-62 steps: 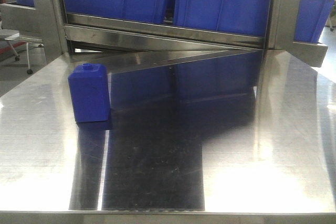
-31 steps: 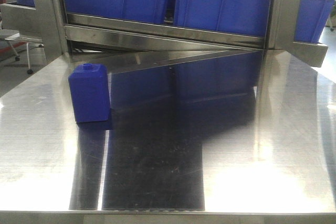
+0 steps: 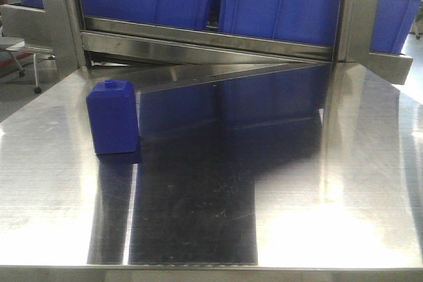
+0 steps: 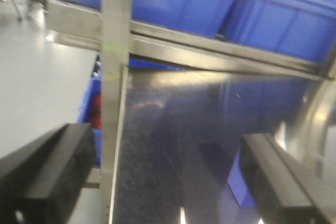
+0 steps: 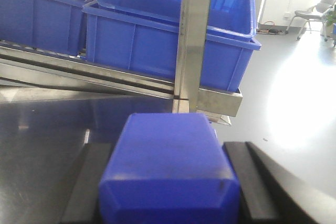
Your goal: Pick and sort blue part to right shelf
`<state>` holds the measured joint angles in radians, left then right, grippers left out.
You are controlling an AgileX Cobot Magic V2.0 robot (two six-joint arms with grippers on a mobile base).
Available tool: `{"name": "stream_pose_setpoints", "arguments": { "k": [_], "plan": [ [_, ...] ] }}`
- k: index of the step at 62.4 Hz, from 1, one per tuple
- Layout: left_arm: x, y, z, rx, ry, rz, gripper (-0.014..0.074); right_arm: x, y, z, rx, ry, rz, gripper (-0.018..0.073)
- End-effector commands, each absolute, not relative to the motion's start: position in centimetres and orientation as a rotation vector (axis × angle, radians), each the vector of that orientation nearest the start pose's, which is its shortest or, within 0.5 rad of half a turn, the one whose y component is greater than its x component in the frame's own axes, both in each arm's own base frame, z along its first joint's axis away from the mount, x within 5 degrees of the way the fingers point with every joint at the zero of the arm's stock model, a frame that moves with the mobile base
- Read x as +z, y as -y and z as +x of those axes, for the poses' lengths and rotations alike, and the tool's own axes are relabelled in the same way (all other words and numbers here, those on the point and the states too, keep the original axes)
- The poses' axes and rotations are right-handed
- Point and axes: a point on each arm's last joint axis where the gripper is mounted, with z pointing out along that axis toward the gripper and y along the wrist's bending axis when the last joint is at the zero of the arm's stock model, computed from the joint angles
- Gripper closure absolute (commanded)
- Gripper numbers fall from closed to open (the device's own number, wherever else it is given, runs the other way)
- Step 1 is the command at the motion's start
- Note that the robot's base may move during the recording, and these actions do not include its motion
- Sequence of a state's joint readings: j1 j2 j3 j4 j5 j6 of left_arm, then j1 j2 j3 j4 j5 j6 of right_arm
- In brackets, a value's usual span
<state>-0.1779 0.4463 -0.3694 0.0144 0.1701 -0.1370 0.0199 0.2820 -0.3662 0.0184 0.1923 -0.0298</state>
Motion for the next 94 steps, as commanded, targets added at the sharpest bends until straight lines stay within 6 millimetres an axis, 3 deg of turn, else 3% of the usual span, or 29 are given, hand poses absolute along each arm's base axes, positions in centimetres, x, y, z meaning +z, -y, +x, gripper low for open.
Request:
{"name": "stream_pose_setpoints", "arguments": {
  "k": [1, 20, 29, 43, 63, 82, 94],
  "plan": [
    [30.9, 2.2, 11.3, -0.235, -1.669, 0.057, -0.0093, 31.9, -0.1, 7.2, 0.001, -1.474, -0.027, 0.0115],
    [32.6, 3.3, 16.4, -0.180, -1.871, 0.114, -0.0080, 31.9, -0.1, 7.2, 0.001, -1.474, -0.027, 0.0115],
    [33.7, 5.3, 18.9, -0.201, -2.005, 0.191, -0.0080, 31.9, -0.1, 7.2, 0.001, -1.474, -0.027, 0.0115],
    [34.3, 8.9, 22.8, -0.290, -2.235, 0.118, -0.0080, 31.9, -0.1, 7.2, 0.001, -1.474, -0.027, 0.0115],
    [33.7, 14.0, 27.8, -0.254, -2.507, -0.120, -0.0080, 31.9, -0.1, 7.2, 0.001, -1.474, -0.027, 0.0115],
    [32.7, 17.5, 30.9, -0.098, -2.702, -0.106, -0.0080, 31.9, -0.1, 7.2, 0.001, -1.474, -0.027, 0.0115],
    [32.3, 18.8, 32.2, -0.091, -2.730, -0.105, -0.0080, 31.9, -0.1, 7.2, 0.001, -1.474, -0.027, 0.0115]
  ]
}}
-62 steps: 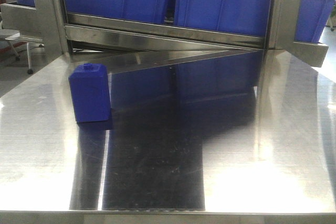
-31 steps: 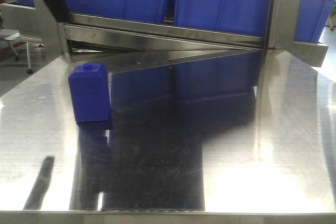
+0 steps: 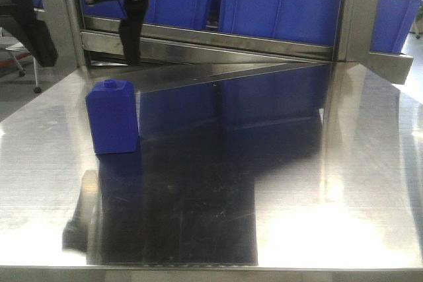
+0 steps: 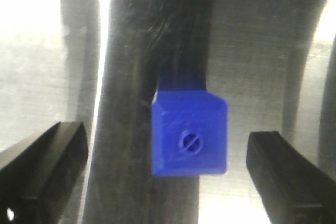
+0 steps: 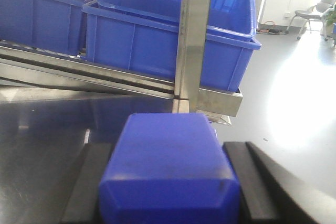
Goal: Pick and sort blue part to right shelf
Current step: 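Lower the open left gripper around the remaining blue part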
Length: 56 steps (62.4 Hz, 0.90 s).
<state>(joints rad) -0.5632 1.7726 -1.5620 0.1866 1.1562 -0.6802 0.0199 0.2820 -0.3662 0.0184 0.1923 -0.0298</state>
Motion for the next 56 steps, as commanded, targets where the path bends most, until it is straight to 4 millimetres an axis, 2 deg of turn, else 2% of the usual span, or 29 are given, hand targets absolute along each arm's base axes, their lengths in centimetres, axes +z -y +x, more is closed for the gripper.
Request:
{"name": "stream_pose_setpoints", "arguments": {
  "k": [1, 17, 35, 56],
  "plan": [
    [32.2, 18.9, 32.2, -0.092, -2.732, -0.102, -0.0080, 31.9, -0.1, 7.2, 0.001, -1.474, -0.027, 0.0115],
    [30.1, 19.4, 32.7, -0.022, -2.826, -0.113, -0.0080, 31.9, -0.1, 7.2, 0.001, -1.474, -0.027, 0.0115],
    [27.4, 20.4, 33.5, -0.044, -2.919, -0.138, -0.0075, 31.9, -0.1, 7.2, 0.001, -1.474, -0.027, 0.0115],
    [27.0, 19.4, 34.2, -0.030, -2.925, -0.183, -0.0040, 31.9, -0.1, 7.2, 0.001, -1.474, -0.027, 0.0115]
  ]
}}
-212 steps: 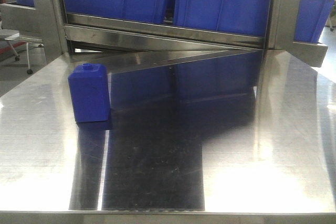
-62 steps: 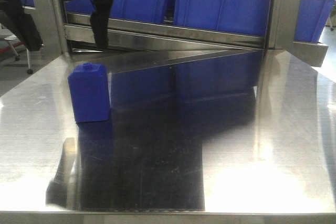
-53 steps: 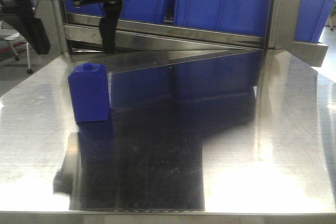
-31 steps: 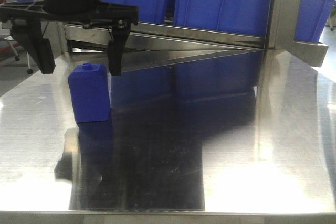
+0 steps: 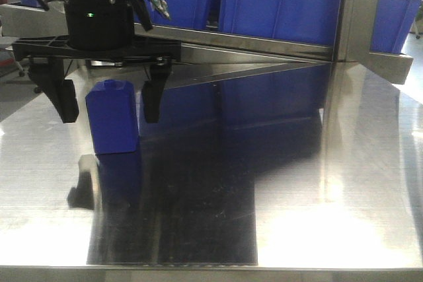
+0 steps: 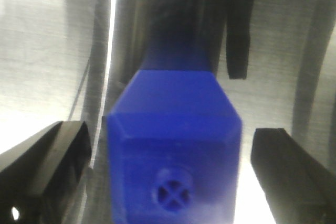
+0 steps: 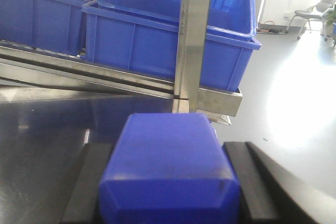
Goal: Pick and sort blue part to right shelf
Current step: 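Lower the open left gripper around the remaining blue part, then close the left gripper on the blue part and lift it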
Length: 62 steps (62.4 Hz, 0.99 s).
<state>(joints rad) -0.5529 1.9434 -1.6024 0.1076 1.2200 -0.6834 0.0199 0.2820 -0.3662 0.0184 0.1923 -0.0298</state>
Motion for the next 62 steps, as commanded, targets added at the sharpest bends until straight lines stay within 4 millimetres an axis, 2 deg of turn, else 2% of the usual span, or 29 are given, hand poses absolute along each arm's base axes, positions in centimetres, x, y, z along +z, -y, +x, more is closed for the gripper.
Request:
{"name": "stream_pose_setpoints", "arguments": {
  "k": [1, 18, 40, 62],
  "plan": [
    [27.01, 19.32, 34.20, -0.029, -2.925, -0.186, -0.0040, 31.92, -0.14, 7.24, 0.001, -1.474, -0.027, 0.0115],
    [27.01, 19.00, 34.38, -0.036, -2.927, -0.205, -0.0034, 31.92, -0.14, 7.24, 0.001, -1.474, -0.027, 0.0115],
    [26.99, 19.56, 34.07, -0.072, -2.941, -0.201, 0.0088, 31.92, -0.14, 7.24, 0.001, -1.474, -0.027, 0.0115],
    [26.99, 19.56, 34.07, -0.072, -2.941, -0.201, 0.0174, 31.92, -0.14, 7.24, 0.001, -1.474, -0.027, 0.0115]
  ]
}}
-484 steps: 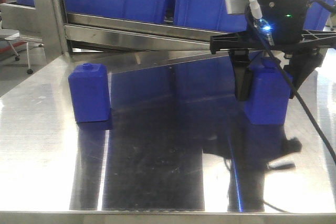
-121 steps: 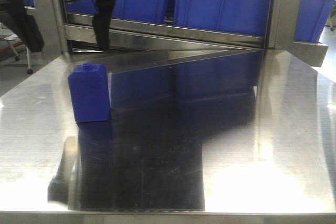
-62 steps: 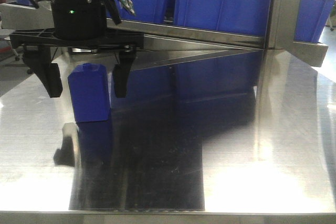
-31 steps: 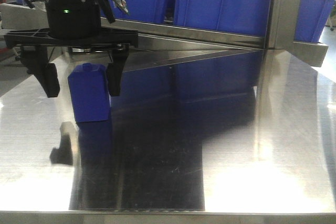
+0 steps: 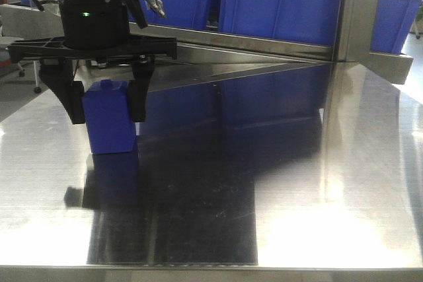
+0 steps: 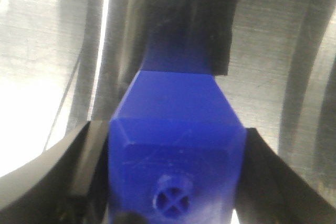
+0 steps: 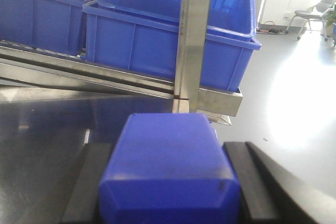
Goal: Pick and sort blue part to right shelf
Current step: 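Close the left gripper on the blue part and lift it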
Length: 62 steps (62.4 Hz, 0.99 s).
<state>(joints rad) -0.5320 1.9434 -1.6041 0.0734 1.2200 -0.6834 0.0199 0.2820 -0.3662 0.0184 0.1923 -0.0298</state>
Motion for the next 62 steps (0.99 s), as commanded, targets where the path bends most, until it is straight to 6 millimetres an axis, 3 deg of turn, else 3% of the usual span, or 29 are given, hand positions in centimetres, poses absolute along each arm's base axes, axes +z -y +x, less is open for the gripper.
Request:
{"name": "stream_pose_setpoints", "arguments": {
  "k": [1, 12, 24, 45, 55, 62],
  "plan": [
    [27.0, 19.6, 34.1, -0.072, -2.941, -0.201, 0.0179, 31.9, -0.1, 7.2, 0.001, -1.474, -0.027, 0.0115],
    [27.1, 19.6, 34.0, -0.073, -2.941, -0.198, 0.0220, 31.9, -0.1, 7.2, 0.001, -1.474, -0.027, 0.0115],
    [29.1, 19.2, 33.3, -0.113, -2.899, -0.168, 0.0262, 31.9, -0.1, 7.2, 0.001, -1.474, -0.027, 0.0115],
    [33.9, 18.0, 30.9, -0.188, -2.721, 0.374, 0.0265, 31.9, -0.1, 7.2, 0.001, -1.474, -0.027, 0.0115],
    [34.7, 17.4, 30.0, -0.277, -2.536, 0.506, 0.0265, 31.9, -0.1, 7.2, 0.001, -1.474, -0.027, 0.0115],
    [35.0, 16.5, 29.0, -0.341, -2.407, 0.497, 0.0265, 31.9, -0.1, 7.2, 0.001, -1.474, -0.027, 0.0115]
  ]
}}
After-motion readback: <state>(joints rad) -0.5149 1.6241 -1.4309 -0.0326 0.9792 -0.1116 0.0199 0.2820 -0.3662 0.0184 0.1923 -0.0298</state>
